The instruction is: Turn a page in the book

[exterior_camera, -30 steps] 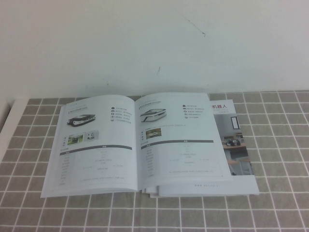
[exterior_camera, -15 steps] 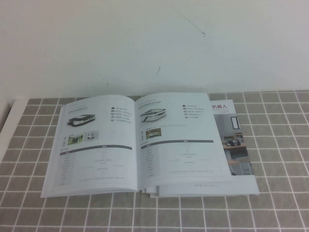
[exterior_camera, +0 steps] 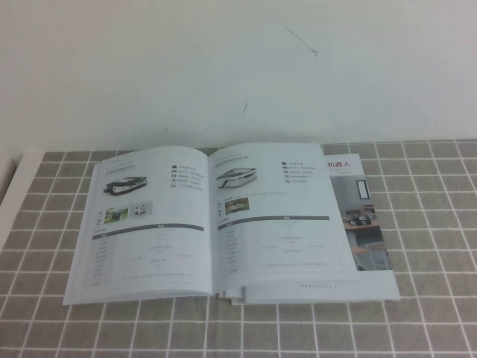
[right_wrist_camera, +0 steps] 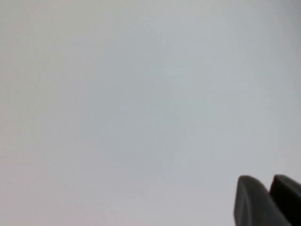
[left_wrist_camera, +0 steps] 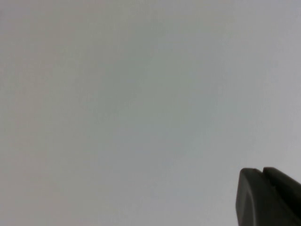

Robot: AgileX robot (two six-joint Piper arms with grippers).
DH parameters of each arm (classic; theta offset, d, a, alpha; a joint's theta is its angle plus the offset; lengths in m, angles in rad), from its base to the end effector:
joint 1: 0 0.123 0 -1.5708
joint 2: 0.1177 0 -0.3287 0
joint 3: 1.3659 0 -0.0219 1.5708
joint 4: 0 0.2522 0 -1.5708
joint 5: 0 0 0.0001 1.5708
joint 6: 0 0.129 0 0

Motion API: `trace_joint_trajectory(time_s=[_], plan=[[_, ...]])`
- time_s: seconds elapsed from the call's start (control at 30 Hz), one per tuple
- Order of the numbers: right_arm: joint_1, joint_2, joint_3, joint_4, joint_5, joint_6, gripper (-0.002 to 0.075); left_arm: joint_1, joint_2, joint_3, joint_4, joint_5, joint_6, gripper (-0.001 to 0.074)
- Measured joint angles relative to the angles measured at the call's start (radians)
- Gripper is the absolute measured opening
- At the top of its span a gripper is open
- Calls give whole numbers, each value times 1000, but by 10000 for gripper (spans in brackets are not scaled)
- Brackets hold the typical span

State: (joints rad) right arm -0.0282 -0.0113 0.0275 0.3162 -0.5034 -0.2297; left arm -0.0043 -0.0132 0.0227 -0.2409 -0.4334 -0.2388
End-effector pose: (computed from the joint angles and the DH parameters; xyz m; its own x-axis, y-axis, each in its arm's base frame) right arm 0.0312 -0.0202 0.2646 0.5322 0.0338 -0.8459 0.1293 0.9842 0.1207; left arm 0.0356 0.0127 0.2601 0.4670 -0.4421 -0.7658 0.1370 0.8918 -0.4312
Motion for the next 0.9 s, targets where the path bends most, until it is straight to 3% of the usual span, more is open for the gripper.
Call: trace_joint_trajectory(time_s=[0.17, 0.33, 0.5, 0.6, 0.73, 0.9], plan=[[0, 0, -31, -266, -161, 107, 77, 0, -2, -9, 109, -163, -159, -4], [0, 0, -194, -454, -181, 188, 76, 0, -2, -157, 290, -88, -228, -4], [0, 72, -423, -442, -140, 261, 76, 0, -2, -397, 414, 90, -278, -4], [0, 168, -587, -429, -16, 331, 76, 0, 15, -527, 494, 201, -286, -4], [0, 301, -785, -421, 320, 368, 75, 0, 88, -677, 567, 393, -290, -4], [9, 501, -925, -368, 745, 400, 74, 0, 225, -785, 531, 792, -292, -4]])
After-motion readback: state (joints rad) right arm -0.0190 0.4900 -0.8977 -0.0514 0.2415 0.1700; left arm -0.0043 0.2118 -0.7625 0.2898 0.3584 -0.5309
